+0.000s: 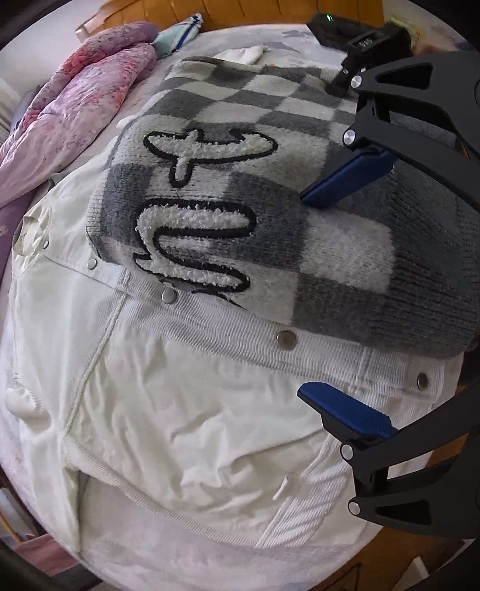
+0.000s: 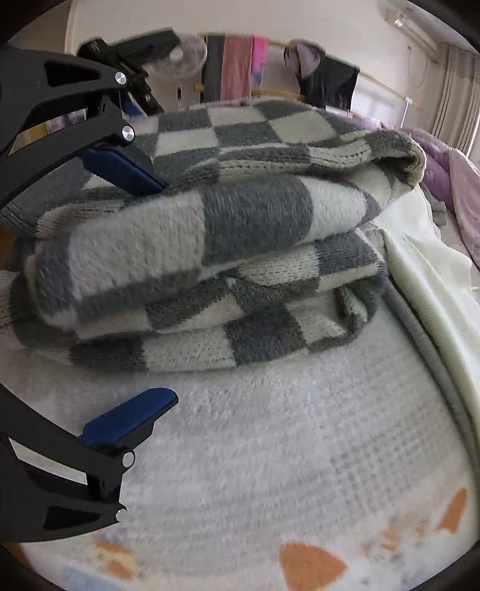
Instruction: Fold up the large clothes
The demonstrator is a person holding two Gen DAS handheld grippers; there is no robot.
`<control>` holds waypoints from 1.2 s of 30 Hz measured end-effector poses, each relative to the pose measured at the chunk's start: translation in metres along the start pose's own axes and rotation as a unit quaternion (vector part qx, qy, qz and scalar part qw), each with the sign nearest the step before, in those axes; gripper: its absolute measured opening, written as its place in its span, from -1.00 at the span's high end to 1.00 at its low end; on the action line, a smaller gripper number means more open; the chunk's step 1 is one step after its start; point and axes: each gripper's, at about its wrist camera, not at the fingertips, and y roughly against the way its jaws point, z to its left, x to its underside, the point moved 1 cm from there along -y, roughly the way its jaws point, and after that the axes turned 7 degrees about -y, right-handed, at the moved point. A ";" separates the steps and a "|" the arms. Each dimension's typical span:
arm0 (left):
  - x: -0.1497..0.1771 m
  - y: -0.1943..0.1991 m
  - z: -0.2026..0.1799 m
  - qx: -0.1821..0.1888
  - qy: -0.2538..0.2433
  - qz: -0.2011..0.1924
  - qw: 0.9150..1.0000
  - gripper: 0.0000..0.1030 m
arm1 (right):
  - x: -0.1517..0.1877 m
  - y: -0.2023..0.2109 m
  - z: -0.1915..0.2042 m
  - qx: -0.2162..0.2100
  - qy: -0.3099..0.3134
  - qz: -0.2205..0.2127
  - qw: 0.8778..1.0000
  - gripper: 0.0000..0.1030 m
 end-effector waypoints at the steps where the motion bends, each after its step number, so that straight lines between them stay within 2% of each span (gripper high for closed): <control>1: -0.001 0.001 0.001 0.006 0.006 -0.005 1.000 -0.87 | -0.003 -0.003 -0.004 -0.026 -0.002 0.013 1.000 -0.85; 4: -0.007 0.004 0.006 0.032 0.031 -0.015 0.999 -0.87 | -0.008 -0.007 -0.006 -0.043 0.012 0.027 0.999 -0.85; 5: -0.009 0.002 0.009 0.042 0.045 -0.013 0.998 -0.87 | -0.010 -0.004 0.000 -0.037 0.027 0.025 0.999 -0.85; 7: -0.013 -0.004 0.011 0.040 0.048 -0.007 0.998 -0.87 | -0.008 0.000 0.016 0.001 0.058 0.019 0.998 -0.79; 8: -0.014 -0.007 0.009 0.038 0.045 -0.005 0.998 -0.87 | -0.008 0.003 0.024 0.010 0.065 0.017 0.998 -0.66; 14: -0.011 -0.019 0.008 0.055 0.073 -0.001 0.996 -0.86 | -0.008 -0.006 0.050 0.039 0.094 0.044 0.994 -0.65; 18: -0.008 -0.025 0.008 0.063 0.077 -0.006 0.995 -0.88 | -0.025 -0.025 0.037 0.012 0.032 0.050 0.998 -0.73; 20: -0.009 -0.026 0.005 0.067 0.082 -0.004 0.994 -0.88 | -0.027 -0.025 0.036 0.013 0.024 0.048 0.998 -0.72; 22: -0.006 -0.029 0.006 0.091 0.100 0.001 0.991 -0.88 | -0.028 -0.022 0.038 0.014 0.018 0.042 0.999 -0.57; 23: -0.002 -0.031 0.006 0.108 0.106 0.003 0.989 -0.85 | -0.026 -0.018 0.041 0.016 0.022 0.036 0.999 -0.40; 24: 0.000 -0.029 0.005 0.108 0.103 -0.001 0.989 -0.85 | -0.019 -0.019 0.049 0.017 0.026 0.033 0.999 -0.26; 26: 0.002 -0.030 0.002 0.111 0.092 -0.001 0.990 -0.85 | -0.015 -0.014 0.055 0.020 0.034 0.028 0.999 -0.16; 31: -0.002 -0.045 0.002 0.128 0.101 0.011 0.987 -0.91 | -0.019 -0.021 0.043 0.016 0.020 0.038 0.999 -0.18; 32: -0.004 -0.046 0.001 0.123 0.094 0.008 0.988 -0.89 | -0.019 -0.020 0.047 0.025 0.026 0.036 0.999 -0.15; 33: -0.005 -0.041 -0.003 0.114 0.080 -0.001 0.990 -0.68 | -0.018 -0.016 0.050 0.035 0.033 0.034 0.998 -0.09; 34: -0.006 -0.034 -0.009 0.097 0.059 -0.008 0.994 -0.61 | -0.017 -0.012 0.060 0.050 0.045 0.029 0.997 -0.05; 35: -0.004 -0.023 -0.017 0.074 0.036 -0.019 0.996 -0.44 | -0.011 -0.010 0.070 0.056 0.050 0.026 0.997 -0.01; 36: -0.003 -0.019 -0.018 0.072 0.035 -0.023 0.997 -0.29 | -0.009 -0.004 0.080 0.064 0.057 0.020 0.996 0.01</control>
